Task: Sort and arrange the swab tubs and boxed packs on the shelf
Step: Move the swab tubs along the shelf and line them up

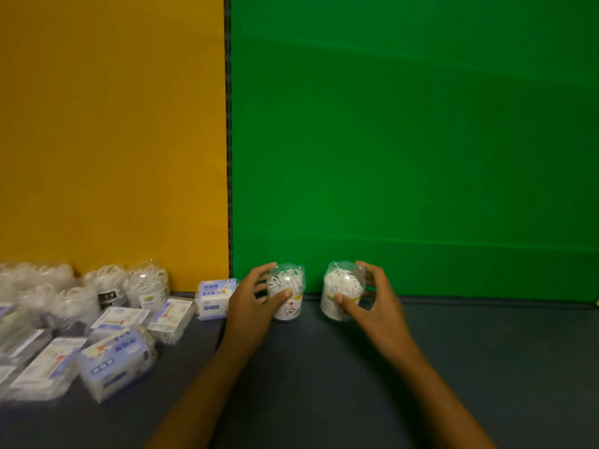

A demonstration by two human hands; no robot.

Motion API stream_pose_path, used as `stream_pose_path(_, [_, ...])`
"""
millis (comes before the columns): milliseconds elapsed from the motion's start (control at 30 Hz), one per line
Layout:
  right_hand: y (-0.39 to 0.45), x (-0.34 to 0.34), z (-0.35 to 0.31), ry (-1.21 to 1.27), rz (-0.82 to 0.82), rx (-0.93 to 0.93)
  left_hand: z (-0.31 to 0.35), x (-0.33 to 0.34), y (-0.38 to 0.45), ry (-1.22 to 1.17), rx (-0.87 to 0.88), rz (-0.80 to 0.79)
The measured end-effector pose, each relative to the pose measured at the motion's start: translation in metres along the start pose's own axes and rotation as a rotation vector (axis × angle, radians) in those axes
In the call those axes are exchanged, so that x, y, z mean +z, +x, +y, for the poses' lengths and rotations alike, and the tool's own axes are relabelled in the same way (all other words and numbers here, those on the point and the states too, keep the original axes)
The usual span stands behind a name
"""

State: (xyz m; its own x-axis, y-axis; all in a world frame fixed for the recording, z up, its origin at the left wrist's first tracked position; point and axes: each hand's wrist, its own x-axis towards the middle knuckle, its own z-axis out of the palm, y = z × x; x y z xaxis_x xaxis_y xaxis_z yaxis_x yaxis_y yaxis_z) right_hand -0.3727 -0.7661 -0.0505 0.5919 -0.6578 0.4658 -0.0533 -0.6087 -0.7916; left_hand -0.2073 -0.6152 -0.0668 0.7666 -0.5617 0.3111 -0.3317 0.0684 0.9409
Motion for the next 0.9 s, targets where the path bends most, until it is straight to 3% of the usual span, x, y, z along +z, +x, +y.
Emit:
stream_pose_path(600, [0.022,0.018,0.044,0.088,-0.064,-0.162,-0.021,0.015,0.004,0.175,0.070,0.066])
stream_pose_path(900, [0.026,0.012,0.051,0.032,-0.052,-0.178,0.003,-0.019,-0.013,1.043,0.382,0.155])
